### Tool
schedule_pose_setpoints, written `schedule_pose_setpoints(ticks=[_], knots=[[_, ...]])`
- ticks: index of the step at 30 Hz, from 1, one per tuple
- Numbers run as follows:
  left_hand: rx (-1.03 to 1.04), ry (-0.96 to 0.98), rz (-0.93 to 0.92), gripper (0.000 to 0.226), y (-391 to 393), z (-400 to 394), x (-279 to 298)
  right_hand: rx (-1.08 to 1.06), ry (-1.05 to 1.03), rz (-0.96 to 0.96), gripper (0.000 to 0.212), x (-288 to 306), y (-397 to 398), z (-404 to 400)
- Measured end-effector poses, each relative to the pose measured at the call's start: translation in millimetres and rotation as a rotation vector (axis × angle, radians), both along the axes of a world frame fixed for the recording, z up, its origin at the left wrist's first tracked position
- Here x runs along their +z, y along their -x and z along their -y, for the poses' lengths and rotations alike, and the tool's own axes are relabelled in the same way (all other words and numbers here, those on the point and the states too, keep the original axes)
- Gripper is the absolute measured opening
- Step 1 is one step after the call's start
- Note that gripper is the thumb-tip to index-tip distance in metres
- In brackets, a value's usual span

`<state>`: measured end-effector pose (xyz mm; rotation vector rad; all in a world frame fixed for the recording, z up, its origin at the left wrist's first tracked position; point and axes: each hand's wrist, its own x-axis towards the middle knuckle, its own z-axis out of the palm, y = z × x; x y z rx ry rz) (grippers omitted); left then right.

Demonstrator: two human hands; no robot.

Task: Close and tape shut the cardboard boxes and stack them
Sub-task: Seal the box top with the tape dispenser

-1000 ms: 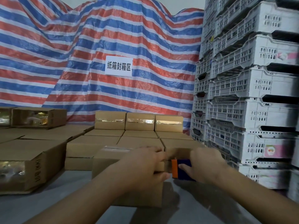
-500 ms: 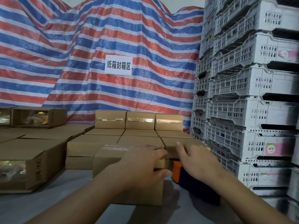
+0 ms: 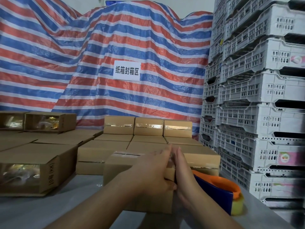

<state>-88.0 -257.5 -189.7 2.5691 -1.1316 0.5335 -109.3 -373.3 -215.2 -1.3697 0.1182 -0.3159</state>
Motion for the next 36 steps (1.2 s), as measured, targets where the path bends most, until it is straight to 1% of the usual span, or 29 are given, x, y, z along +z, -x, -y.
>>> schedule_pose_setpoints(ticks=[2, 4, 7, 8, 10, 11, 12, 13, 15, 17, 20, 23, 25, 27, 29, 31, 34, 36], knots=[[-0.014, 0.032, -0.007, 0.111, -1, -1, 0, -0.005, -0.011, -0.023, 0.059, 0, 4, -1], [-0.051, 0.097, -0.08, 0.109, -3, -5, 4, -0.012, -0.022, -0.056, 0.061, -2, 8, -1], [-0.149, 0.273, -0.259, 0.1, -5, -18, 18, 0.043, -0.03, -0.106, 0.071, -8, 13, 2], [-0.163, 0.348, -0.273, 0.094, -4, -25, 22, 0.05, -0.015, -0.129, 0.078, -8, 17, 3], [-0.122, 0.45, -0.191, 0.079, -3, -43, 25, 0.04, 0.044, -0.158, 0.102, -12, 21, 7], [-0.083, 0.485, -0.143, 0.073, -2, -54, 24, 0.045, 0.098, -0.153, 0.108, -13, 23, 9], [-0.046, 0.53, -0.123, 0.07, -2, -67, 21, 0.058, 0.147, -0.127, 0.107, -14, 24, 10], [-0.01, 0.586, -0.141, 0.071, -1, -79, 16, 0.08, 0.198, -0.092, 0.106, -14, 25, 11], [0.047, 0.693, -0.252, 0.078, 0, -103, 3, 0.129, 0.335, -0.036, 0.106, -16, 27, 12], [0.07, 0.753, -0.382, 0.082, 1, -117, -12, 0.166, 0.44, -0.003, 0.107, -21, 28, 9], [0.073, 0.852, -0.533, 0.082, 2, -115, -36, 0.154, 0.51, 0.038, 0.104, -26, 26, 2], [0.087, 1.004, -0.735, 0.079, 0, -105, -50, 0.146, 0.532, 0.038, 0.104, -27, 26, 0], [0.074, 1.044, -0.813, 0.081, -4, -106, -55, 0.148, 0.582, 0.034, 0.105, -29, 25, 1], [0.062, 1.03, -0.812, 0.079, -5, -108, -57, 0.149, 0.621, 0.024, 0.11, -31, 23, 3], [0.082, 0.956, -0.773, 0.072, -4, -110, -58, 0.156, 0.618, 0.025, 0.112, -33, 22, 5], [0.097, 0.922, -0.728, 0.064, -3, -110, -60, 0.162, 0.616, 0.035, 0.112, -35, 22, 5], [0.083, 0.999, -0.741, 0.046, -1, -107, -57, 0.153, 0.598, 0.087, 0.111, -32, 24, 5], [0.073, 1.026, -0.724, 0.041, 1, -105, -48, 0.133, 0.559, 0.135, 0.107, -26, 24, 6]])
